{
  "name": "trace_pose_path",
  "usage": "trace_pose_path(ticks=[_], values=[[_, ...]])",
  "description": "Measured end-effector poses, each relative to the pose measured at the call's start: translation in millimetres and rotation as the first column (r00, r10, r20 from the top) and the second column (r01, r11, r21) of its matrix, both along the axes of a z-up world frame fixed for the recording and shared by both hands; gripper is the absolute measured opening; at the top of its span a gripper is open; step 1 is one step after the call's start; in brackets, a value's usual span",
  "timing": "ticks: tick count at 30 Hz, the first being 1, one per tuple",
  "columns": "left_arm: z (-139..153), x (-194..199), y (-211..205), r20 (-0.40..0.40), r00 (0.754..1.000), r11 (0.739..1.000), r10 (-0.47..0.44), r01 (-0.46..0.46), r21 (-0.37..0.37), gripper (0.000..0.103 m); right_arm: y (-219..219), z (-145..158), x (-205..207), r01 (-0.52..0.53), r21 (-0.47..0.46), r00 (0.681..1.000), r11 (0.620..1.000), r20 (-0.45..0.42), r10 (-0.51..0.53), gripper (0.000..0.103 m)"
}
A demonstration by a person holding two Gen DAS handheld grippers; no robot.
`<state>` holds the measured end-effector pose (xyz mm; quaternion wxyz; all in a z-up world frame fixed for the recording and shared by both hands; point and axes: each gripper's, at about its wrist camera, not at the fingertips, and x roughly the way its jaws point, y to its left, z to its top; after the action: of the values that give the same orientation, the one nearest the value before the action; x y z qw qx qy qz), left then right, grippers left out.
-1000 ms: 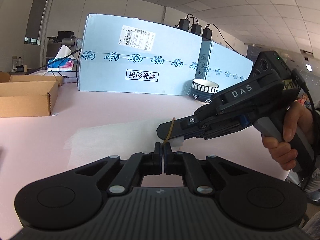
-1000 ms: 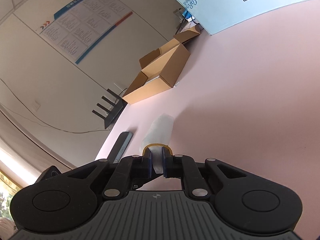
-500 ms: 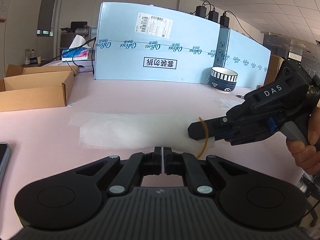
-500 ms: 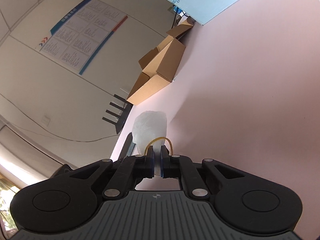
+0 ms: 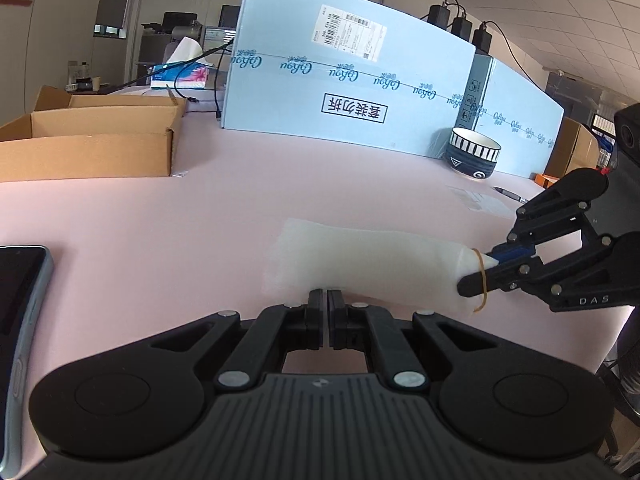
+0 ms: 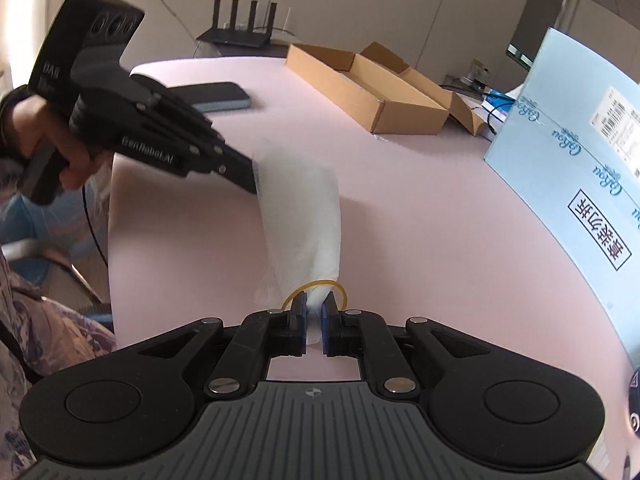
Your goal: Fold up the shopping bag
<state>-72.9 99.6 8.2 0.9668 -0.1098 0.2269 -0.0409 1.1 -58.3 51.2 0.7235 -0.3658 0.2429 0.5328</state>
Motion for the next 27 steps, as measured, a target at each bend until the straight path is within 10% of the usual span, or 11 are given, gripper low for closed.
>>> trace_pose_path(ticks=[4, 8, 13, 27], values=[[16.5, -10.3, 1.4, 0.103, 0.991, 0.986, -0.089, 0.102, -0.131, 0.008, -2.9, -8.3, -6.0, -0.045, -0.017, 0.997, 0.999, 0.069, 0.046, 0.007], [24.1, -1.1, -18.5, 0.152, 0.974, 0.979, -0.168, 0.182, -0.088, 0.026, -4.6, -14.7, -16.5, -0.082, -0.041, 0.983, 0.996, 0.159, 0.087, 0.007], [12.4, 30.8, -38.2, 0.076, 0.981, 0.984, -0.177, 0.177, 0.003, 0.026, -4.9, -21.6, -30.0, -0.129, -0.089, 0.950, 0.988, 0.274, 0.149, 0.007], [-13.9, 41.7, -38.0, -0.008, 0.979, 0.978, -0.203, 0.203, 0.038, 0.024, -6.8, -5.4, 10.1, 0.001, 0.044, 1.000, 0.999, 0.026, -0.002, 0.024]])
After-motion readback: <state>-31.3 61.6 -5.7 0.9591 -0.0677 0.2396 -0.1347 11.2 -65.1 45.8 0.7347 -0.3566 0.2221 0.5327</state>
